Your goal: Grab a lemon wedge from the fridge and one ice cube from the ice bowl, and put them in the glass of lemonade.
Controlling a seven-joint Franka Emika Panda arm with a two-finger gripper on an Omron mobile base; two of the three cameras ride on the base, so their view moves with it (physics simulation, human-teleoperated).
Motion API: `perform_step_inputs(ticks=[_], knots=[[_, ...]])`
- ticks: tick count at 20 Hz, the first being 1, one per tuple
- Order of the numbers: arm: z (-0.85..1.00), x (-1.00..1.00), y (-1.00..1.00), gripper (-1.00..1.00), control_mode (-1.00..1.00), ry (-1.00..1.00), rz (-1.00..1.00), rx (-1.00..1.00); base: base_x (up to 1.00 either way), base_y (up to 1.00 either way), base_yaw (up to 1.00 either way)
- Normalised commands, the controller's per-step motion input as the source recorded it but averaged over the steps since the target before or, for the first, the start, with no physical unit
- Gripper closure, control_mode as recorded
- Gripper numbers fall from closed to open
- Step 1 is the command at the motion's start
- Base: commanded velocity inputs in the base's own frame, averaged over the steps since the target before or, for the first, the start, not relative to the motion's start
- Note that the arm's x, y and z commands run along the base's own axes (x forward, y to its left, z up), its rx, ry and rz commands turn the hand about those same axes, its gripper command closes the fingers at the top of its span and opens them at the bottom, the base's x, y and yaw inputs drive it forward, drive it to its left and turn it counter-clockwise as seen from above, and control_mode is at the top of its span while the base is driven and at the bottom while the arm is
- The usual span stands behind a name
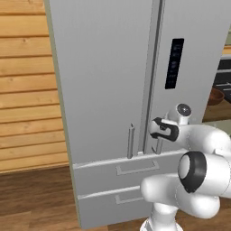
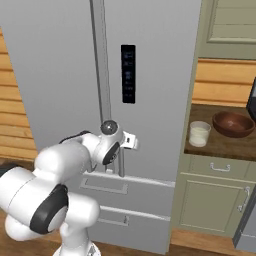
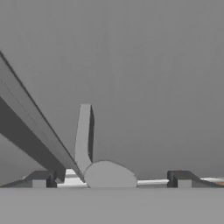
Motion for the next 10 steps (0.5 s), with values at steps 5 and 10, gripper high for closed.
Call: perform_step_inputs(ticks=[5, 10], knots=[[-0.27, 0.26, 0.00, -1.00, -1.00, -0.06, 0.00, 0.00, 0.00, 0.00, 0.00], [-0.39, 0.19, 0.00, -1.00, -1.00, -0.17, 0.00, 0.00, 0.00, 0.00, 0.00]])
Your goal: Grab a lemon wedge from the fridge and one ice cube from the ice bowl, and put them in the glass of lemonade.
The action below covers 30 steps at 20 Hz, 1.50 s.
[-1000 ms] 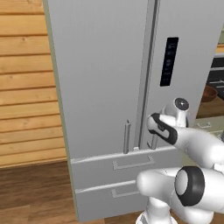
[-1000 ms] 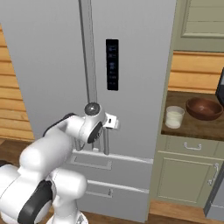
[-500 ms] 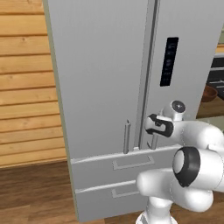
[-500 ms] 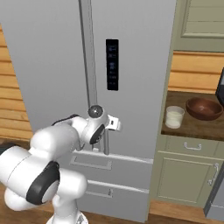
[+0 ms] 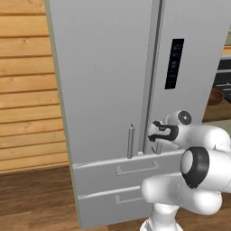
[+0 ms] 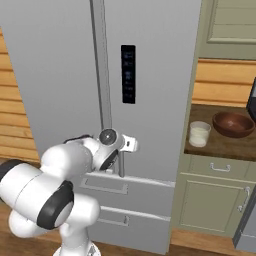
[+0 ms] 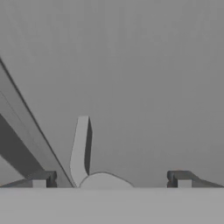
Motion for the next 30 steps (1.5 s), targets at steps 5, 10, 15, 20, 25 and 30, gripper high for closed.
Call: perform_step_inputs(ticks=[5, 10, 15, 20, 25, 30], knots=[[-0.16, 0.11, 0.00, 1.00, -1.00, -0.03, 0.00, 0.00, 0.00, 0.00, 0.00], [0.00, -0.09, 0.00, 1.00, -1.00, 0.02, 0.00, 0.00, 0.00, 0.00, 0.00], [0.01, -0.60, -0.23, 1.00, -1.00, 0.03, 0.00, 0.02, 0.00, 0.00, 0.00], [0.00, -0.83, -0.63, 1.00, -1.00, 0.00, -0.04, 0.05, 0.00, 0.00, 0.00], [0.00, -0.97, -0.67, 1.00, -1.00, 0.08, -0.06, 0.06, 0.00, 0.00, 0.00], [0.00, -1.00, -0.77, 1.00, -1.00, 0.13, -0.04, 0.06, 0.00, 0.00, 0.00]])
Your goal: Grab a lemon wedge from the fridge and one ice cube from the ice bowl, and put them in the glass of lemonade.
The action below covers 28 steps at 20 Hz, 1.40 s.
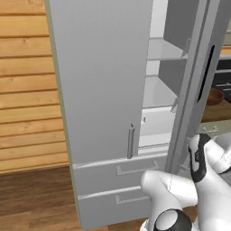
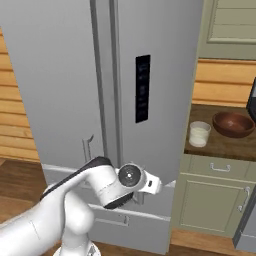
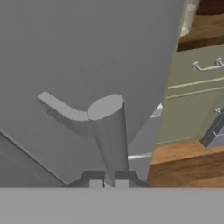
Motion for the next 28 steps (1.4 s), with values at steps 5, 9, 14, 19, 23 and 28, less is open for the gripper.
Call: perform_step_inputs(ticks=[5, 9, 14, 19, 23, 28], knots=[[0.01, -1.00, -0.81, 1.00, -1.00, 0.07, -0.02, 0.05, 0.00, 0.00, 0.00], [0.28, -0.90, -0.62, 1.00, -1.00, 0.00, -0.02, 0.08, 0.00, 0.00, 0.00], [0.69, -0.27, 0.20, 1.00, -1.00, -0.03, 0.00, -0.03, 0.00, 0.00, 0.00], [0.91, 0.00, 0.91, 1.00, -1.00, -0.09, 0.00, -0.25, 0.00, 0.00, 0.00], [0.65, 0.00, 1.00, 1.00, -1.00, -0.06, 0.00, -0.31, 0.00, 0.00, 0.00], [0.94, 0.19, 0.87, 1.00, -1.00, -0.06, 0.00, -0.26, 0.00, 0.00, 0.00]])
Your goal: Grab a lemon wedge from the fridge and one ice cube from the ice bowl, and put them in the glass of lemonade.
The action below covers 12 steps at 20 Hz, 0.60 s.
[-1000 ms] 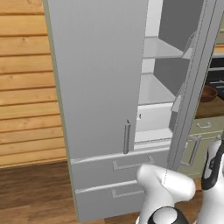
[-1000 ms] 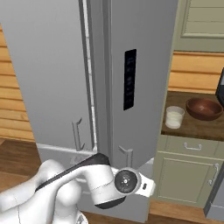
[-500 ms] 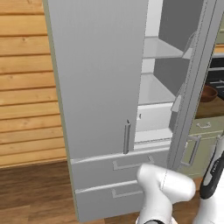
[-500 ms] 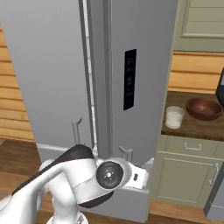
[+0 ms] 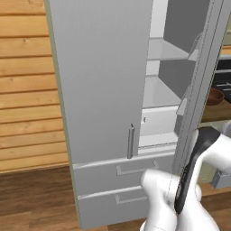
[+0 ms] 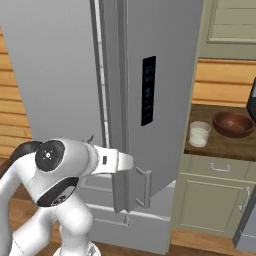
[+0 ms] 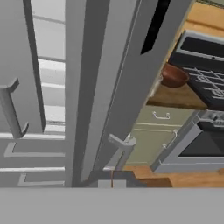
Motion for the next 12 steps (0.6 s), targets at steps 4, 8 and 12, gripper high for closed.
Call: perform_step_inputs(ticks=[4, 8, 12], knots=[[0.97, 0.10, 0.72, 1.00, -1.00, 0.00, 0.00, -0.24, 0.00, 0.00, 0.00], [0.45, 0.15, 0.88, 1.00, -1.00, 0.04, 0.00, -0.30, 0.00, 0.00, 0.00], [0.06, 0.39, 0.44, -1.00, -1.00, 0.13, 0.00, -0.15, 0.00, 0.00, 0.00]])
